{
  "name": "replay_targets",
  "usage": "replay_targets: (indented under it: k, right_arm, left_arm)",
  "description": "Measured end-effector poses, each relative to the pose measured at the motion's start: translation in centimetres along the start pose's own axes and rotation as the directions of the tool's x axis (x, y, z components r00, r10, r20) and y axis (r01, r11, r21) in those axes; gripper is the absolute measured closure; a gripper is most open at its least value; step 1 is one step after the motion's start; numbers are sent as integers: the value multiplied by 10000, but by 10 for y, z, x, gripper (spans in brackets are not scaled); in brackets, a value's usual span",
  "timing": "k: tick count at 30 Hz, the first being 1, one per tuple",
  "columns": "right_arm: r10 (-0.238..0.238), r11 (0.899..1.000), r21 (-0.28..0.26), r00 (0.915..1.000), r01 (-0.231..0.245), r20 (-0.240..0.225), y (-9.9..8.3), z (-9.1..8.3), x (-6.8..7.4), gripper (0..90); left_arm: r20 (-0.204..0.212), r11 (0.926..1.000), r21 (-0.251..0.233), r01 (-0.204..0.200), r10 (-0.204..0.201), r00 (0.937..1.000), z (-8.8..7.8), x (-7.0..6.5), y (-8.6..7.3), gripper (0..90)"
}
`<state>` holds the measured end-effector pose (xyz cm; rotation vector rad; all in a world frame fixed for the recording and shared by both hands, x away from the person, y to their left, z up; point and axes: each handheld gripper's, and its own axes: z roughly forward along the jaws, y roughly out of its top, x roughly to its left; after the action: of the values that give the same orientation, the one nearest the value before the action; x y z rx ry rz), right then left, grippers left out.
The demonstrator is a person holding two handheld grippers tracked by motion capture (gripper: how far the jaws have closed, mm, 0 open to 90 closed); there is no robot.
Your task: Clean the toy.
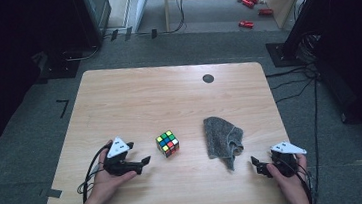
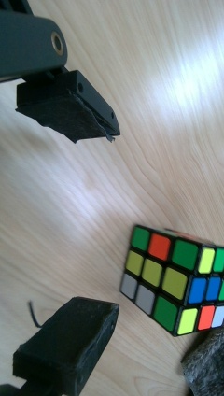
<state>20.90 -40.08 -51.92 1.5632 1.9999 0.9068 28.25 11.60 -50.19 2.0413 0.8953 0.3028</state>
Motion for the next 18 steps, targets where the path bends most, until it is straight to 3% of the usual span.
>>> replay_targets:
  k: [10,18]
  right_arm:
    - [-137,9999,82,9997,135,182,-4,3,1,125]
    - [-96,9999,-76,9997,98,210,-5,4,1,112]
  left_arm:
    - [-769,9991,-181,377,-390,9963,-43,13,-23,140]
    - [-1298,9932,-229,1140,-1160,9847,-66,27,-44,139]
